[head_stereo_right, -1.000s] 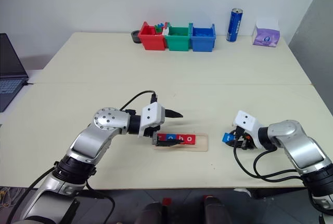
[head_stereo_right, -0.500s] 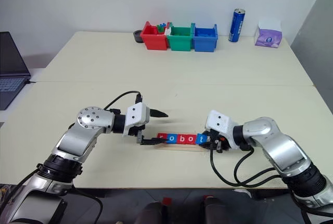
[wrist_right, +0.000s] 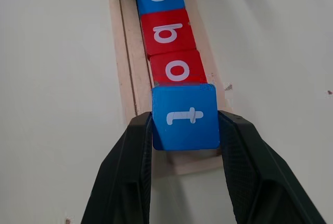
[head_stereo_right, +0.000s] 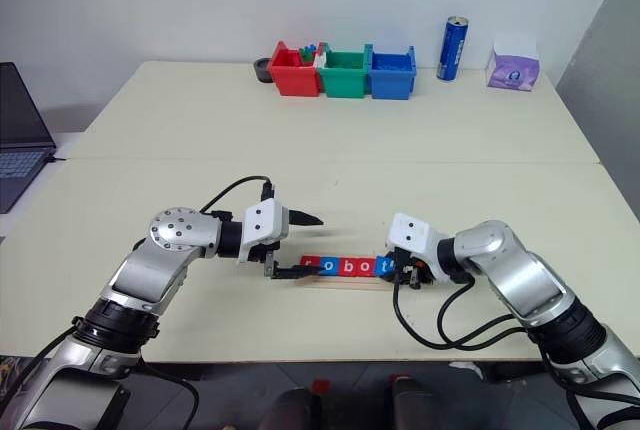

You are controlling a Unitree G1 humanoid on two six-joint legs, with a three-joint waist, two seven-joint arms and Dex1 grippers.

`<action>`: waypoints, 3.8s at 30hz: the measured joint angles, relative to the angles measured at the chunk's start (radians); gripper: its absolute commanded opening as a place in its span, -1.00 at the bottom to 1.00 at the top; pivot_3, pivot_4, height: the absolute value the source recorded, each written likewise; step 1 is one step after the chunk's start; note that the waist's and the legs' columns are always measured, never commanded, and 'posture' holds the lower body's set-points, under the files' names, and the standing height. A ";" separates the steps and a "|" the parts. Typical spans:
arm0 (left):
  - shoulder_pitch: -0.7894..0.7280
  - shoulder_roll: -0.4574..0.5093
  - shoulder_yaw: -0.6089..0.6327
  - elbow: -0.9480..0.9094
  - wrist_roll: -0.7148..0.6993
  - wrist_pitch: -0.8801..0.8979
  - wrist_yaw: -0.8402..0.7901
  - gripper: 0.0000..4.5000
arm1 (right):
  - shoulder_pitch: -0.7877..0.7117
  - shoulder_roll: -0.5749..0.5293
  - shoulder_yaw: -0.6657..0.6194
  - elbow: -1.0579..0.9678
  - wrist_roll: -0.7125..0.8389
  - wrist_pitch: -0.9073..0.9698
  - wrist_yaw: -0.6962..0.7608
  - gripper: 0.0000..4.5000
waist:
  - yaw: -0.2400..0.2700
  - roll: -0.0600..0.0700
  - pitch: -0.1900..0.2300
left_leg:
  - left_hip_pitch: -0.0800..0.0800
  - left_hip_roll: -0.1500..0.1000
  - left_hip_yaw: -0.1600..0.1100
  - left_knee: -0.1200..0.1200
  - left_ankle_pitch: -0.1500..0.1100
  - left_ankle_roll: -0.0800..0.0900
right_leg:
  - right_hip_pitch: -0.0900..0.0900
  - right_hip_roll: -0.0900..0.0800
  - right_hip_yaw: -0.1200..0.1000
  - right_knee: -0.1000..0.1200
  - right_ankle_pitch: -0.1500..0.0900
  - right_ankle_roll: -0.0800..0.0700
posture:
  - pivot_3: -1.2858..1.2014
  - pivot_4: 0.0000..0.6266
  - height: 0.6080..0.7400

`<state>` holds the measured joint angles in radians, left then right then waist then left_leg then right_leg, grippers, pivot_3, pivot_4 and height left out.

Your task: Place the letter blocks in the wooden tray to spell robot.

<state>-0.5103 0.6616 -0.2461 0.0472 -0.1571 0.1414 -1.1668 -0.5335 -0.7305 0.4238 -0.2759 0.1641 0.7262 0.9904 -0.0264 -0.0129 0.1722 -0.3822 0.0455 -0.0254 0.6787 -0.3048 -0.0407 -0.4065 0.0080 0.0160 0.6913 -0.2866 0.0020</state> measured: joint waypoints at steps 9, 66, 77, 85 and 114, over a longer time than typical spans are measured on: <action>0.006 -0.008 0.000 -0.004 0.004 -0.002 0.006 1.00 | 0.000 0.000 0.011 0.017 -0.026 -0.016 0.035 -0.35 | 0.000 0.000 0.000 | 0.000 0.000 0.000 0.000 0.000 0.000 | 0.000 0.000 0.000 0.000 0.000 0.000 | 0.03 -0.52 1.00; 0.019 -0.020 0.000 -0.005 0.002 -0.018 0.016 1.00 | 0.391 0.183 -0.185 -0.409 0.026 0.330 -0.492 -0.99 | -0.002 0.000 0.000 | 0.001 0.000 0.000 0.001 0.000 0.000 | 0.000 0.000 0.001 0.005 0.000 0.000 | 0.03 -0.52 1.00; 0.019 -0.020 0.000 0.003 0.002 -0.035 0.016 1.00 | 0.381 0.194 -0.164 -0.402 0.025 0.328 -0.510 -0.99 | -0.002 0.000 0.000 | 0.002 0.000 0.000 0.001 0.000 0.000 | 0.000 0.001 0.001 0.005 0.000 0.000 | 0.03 -0.52 1.00; 0.019 -0.019 0.009 0.003 0.002 -0.035 0.018 1.00 | 0.358 0.155 -0.166 -0.397 0.027 0.319 -0.491 -0.99 | -0.002 0.000 0.000 | 0.001 0.000 0.000 0.001 0.000 0.000 | 0.000 0.001 0.001 0.005 0.000 0.000 | 0.03 -0.52 1.00; 0.127 -0.183 0.466 0.236 -0.024 0.129 0.737 1.00 | 0.437 0.574 -0.564 0.157 -0.144 -0.505 -1.055 -0.99 | 0.002 -0.002 -0.001 | 0.001 -0.001 0.002 0.000 0.002 -0.004 | -0.002 -0.004 0.001 0.006 0.000 0.000 | 0.03 -0.52 1.00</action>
<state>-0.3837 0.4790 0.2202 0.2830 -0.1811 0.2704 -0.4297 -0.0969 -0.1562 -0.1405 -0.1185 0.0204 0.2217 -0.0646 -0.0248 -0.0145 0.1715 -0.3810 0.0448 -0.0234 0.6784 -0.3028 -0.0444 -0.4083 0.0045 0.0169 0.6978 -0.2866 0.0021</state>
